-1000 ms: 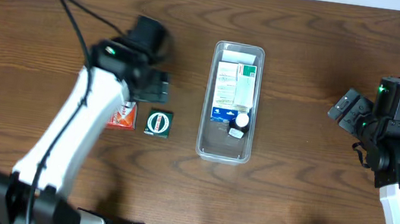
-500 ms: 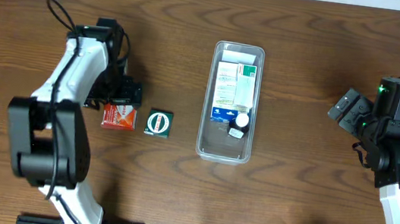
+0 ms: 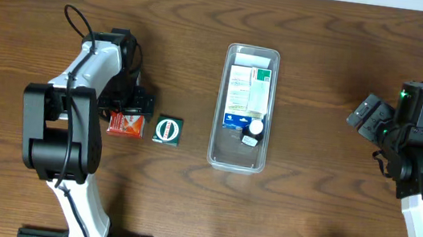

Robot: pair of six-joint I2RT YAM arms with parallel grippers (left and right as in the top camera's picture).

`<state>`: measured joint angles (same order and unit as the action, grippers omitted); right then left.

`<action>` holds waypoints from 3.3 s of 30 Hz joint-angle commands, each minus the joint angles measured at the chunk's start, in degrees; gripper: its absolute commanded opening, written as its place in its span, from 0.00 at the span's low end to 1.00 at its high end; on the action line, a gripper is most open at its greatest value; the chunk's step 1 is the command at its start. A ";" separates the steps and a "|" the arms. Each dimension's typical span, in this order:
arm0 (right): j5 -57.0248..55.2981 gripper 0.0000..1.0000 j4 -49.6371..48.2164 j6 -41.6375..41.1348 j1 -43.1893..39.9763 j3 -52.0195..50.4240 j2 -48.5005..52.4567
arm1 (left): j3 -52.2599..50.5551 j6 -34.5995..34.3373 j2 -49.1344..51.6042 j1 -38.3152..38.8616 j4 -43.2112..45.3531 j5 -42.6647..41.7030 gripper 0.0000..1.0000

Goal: Pack container
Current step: 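Move left gripper to red Panadol box and grasp it, then lower red box with left gripper into container front, release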

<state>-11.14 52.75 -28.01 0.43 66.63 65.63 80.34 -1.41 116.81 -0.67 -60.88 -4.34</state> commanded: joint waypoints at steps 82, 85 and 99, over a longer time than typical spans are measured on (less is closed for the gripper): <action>-0.20 0.99 0.02 0.24 -0.46 0.11 0.00 | 5.29 -36.44 -12.24 44.74 3.78 0.68 0.73; -0.20 0.99 0.02 0.24 -0.46 0.11 0.00 | 5.29 -36.41 -12.24 45.20 3.74 0.46 0.75; -0.20 0.99 0.02 0.24 -0.46 0.11 0.00 | 5.31 -36.15 -12.92 46.71 1.20 -0.57 0.85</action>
<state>-11.14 52.75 -27.99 0.43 66.63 65.63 85.82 -37.54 103.74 46.24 -59.51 -4.60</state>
